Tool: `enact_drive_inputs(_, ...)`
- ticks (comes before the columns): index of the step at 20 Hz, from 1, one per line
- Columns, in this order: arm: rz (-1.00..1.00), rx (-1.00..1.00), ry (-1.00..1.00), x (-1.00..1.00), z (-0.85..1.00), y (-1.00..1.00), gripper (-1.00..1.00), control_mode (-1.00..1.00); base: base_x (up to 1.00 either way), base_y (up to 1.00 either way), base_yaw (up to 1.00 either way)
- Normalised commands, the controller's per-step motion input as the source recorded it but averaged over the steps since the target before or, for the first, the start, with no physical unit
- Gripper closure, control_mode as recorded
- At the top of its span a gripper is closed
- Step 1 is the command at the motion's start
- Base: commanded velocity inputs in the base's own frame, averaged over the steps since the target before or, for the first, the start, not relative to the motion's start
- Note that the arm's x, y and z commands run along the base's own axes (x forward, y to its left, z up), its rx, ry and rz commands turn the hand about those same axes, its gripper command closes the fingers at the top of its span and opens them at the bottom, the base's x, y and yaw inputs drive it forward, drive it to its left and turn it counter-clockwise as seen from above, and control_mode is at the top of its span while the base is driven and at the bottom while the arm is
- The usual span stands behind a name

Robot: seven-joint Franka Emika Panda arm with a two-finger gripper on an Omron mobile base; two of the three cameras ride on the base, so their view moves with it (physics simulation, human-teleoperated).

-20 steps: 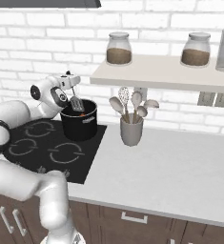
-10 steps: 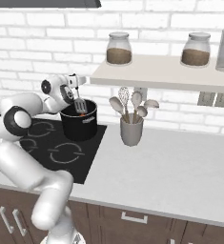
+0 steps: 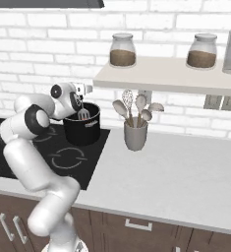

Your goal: Put the carrot and potato in the pot. Retrieve the spatula and lightly stir the vegetables in the pot.

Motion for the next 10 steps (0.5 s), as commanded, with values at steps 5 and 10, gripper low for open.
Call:
enact_drive_inputs(5, 0.11, 0.00, 0.02, 0.34, -0.40, 0.00, 1.00, -1.00, 0.00, 0.00, 0.00)
enact_drive_inputs(10, 0.15, 0.01, 0.01, 0.43, -0.42, -0.04, 1.00, -1.00, 0.00, 0.00, 0.00)
